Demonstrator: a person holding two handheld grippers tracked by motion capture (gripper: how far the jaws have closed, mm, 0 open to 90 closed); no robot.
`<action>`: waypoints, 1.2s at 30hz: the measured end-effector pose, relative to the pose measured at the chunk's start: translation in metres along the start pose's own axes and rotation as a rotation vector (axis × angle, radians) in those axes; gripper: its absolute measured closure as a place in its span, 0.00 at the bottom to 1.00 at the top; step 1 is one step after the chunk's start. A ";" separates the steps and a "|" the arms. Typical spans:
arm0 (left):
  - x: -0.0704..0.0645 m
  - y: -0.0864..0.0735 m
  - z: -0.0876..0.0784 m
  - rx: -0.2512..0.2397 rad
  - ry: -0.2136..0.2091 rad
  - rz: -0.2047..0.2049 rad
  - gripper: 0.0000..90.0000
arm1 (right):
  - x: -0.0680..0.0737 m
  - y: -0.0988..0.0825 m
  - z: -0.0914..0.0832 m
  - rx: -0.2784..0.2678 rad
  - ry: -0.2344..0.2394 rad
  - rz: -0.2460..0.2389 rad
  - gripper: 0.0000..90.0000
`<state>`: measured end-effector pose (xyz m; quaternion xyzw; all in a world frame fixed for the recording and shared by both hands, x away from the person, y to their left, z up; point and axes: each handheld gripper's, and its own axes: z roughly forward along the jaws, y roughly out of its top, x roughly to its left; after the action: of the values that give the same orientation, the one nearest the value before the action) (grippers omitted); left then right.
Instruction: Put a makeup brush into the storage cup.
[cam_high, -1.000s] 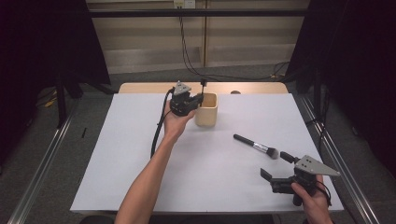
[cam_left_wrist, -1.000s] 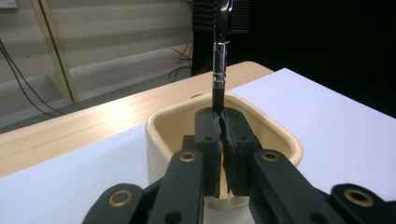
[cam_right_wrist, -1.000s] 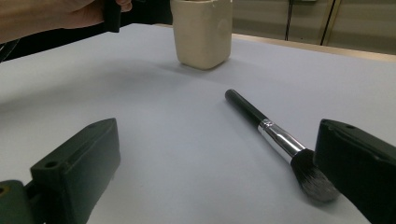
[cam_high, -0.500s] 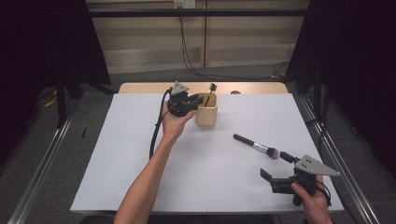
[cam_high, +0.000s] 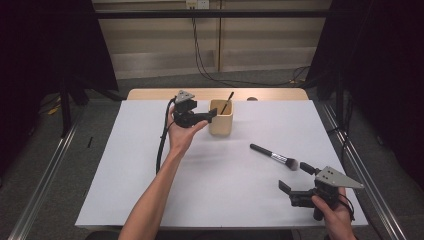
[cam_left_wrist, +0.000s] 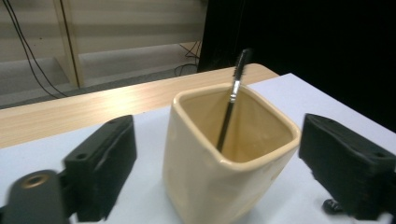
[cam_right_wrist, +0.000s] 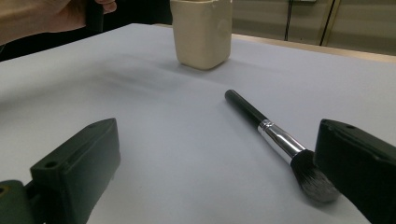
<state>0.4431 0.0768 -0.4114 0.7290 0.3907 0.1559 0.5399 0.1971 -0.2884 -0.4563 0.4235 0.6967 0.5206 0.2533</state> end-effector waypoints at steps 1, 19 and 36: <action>0.001 0.000 -0.001 -0.003 0.001 0.000 0.07 | 0.000 0.000 0.000 0.000 0.000 0.000 0.00; 0.002 -0.004 -0.031 -0.003 -0.003 0.101 0.04 | -0.001 0.000 0.002 0.005 0.004 -0.005 0.00; 0.008 -0.017 -0.064 -0.064 -0.014 0.126 0.03 | -0.001 0.000 0.002 0.008 0.002 -0.005 0.00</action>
<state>0.3993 0.1271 -0.4049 0.7356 0.3351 0.1966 0.5549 0.1995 -0.2884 -0.4573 0.4223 0.7002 0.5175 0.2523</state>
